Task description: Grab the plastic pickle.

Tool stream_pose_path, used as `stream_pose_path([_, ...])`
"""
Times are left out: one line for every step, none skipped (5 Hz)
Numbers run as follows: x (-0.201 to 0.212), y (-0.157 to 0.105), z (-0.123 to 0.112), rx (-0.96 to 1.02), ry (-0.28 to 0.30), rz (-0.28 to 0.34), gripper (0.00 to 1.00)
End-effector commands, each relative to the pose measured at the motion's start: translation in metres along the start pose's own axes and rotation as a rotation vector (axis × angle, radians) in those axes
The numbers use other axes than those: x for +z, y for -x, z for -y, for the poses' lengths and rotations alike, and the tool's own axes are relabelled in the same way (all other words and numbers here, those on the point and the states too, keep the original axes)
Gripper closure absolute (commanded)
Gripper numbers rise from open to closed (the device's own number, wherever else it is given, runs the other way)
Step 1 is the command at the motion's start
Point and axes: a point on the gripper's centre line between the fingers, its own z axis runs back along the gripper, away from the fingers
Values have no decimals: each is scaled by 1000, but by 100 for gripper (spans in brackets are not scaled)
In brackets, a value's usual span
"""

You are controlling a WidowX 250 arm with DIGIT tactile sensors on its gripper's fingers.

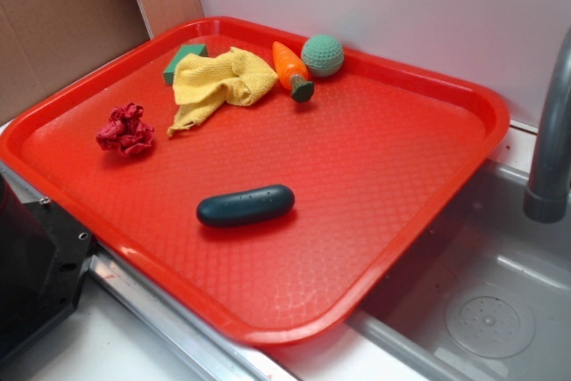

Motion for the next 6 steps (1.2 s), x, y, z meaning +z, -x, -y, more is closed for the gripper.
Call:
stream_pose_path([0,0,0,0,0,0,0])
stream_pose_path([-6,-8,6,-153,49,7,0])
stream_pose_path([-17,-20,13,-273,75,12,0])
stream_pose_path([-38,-33,25,-366,97,15,0])
stream_pose_path([-64,-41,41,-438,92,59,0])
stream_pose_path([-94,-46,60,-482,34,46,0])
